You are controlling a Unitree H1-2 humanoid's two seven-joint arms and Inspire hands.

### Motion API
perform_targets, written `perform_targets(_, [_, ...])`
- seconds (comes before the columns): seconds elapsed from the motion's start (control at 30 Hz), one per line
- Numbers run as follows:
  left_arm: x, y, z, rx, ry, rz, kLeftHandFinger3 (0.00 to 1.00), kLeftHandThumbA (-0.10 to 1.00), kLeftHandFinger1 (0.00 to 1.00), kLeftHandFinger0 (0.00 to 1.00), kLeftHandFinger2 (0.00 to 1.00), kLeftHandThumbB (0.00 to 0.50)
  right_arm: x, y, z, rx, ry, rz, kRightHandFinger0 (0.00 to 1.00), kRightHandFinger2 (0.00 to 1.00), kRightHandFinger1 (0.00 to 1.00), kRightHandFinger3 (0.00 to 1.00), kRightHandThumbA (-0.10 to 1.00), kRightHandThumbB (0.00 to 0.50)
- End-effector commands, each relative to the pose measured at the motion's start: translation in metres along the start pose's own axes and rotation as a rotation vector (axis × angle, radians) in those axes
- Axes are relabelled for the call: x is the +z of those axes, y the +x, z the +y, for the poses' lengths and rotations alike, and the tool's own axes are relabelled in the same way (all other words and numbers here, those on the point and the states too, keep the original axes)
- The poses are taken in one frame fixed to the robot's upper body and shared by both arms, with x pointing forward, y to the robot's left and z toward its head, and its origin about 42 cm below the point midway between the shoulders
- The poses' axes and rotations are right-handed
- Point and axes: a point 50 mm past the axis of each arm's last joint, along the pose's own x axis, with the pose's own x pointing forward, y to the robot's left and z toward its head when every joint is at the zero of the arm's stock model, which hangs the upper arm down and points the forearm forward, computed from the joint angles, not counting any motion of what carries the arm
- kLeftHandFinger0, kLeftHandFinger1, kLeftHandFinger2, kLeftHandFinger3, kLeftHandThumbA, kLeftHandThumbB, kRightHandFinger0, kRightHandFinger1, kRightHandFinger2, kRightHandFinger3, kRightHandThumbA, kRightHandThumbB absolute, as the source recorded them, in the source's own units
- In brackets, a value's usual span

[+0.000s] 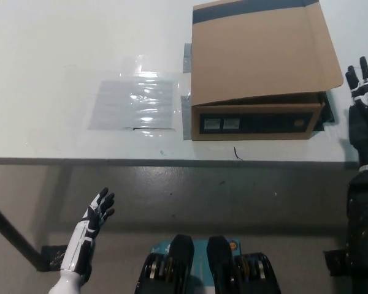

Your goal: A small storage box is placed at the center of the table and the robot uses its right hand to slide under its lid and push it upwards to open it

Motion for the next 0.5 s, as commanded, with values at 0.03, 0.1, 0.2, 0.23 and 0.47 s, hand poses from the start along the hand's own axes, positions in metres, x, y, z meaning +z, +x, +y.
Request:
perform_targets(0.03, [0.006, 0.005, 0.002, -0.018, 0.022, -0.051, 1.0, 1.0, 1.0, 1.0, 1.0, 0.5, 0.023, 0.026, 0.015, 0.049, -0.026, -0.116, 1.0, 1.0, 1.0, 1.0, 1.0, 0.322])
perform_targets(0.1, [0.006, 0.005, 0.002, -0.017, 0.023, -0.051, 1.0, 1.0, 1.0, 1.0, 1.0, 0.5, 0.023, 0.028, 0.014, 0.045, -0.024, -0.118, 1.0, 1.0, 1.0, 1.0, 1.0, 0.318])
perform_targets(0.2, [0.006, 0.005, 0.002, -0.02, 0.032, -0.048, 1.0, 1.0, 1.0, 1.0, 1.0, 0.5, 0.021, 0.028, 0.013, 0.039, -0.015, -0.117, 1.0, 1.0, 1.0, 1.0, 1.0, 0.322])
perform_targets(0.23, [0.005, 0.005, 0.002, -0.021, 0.036, -0.047, 1.0, 1.0, 1.0, 1.0, 1.0, 0.5, 0.019, 0.029, 0.013, 0.046, -0.016, -0.114, 1.0, 1.0, 1.0, 1.0, 1.0, 0.315])
perform_targets(0.47, [0.005, 0.005, 0.002, -0.018, 0.036, -0.048, 1.0, 1.0, 1.0, 1.0, 1.0, 0.5, 0.004, 0.028, 0.015, 0.048, 0.011, -0.081, 1.0, 1.0, 1.0, 1.0, 1.0, 0.315])
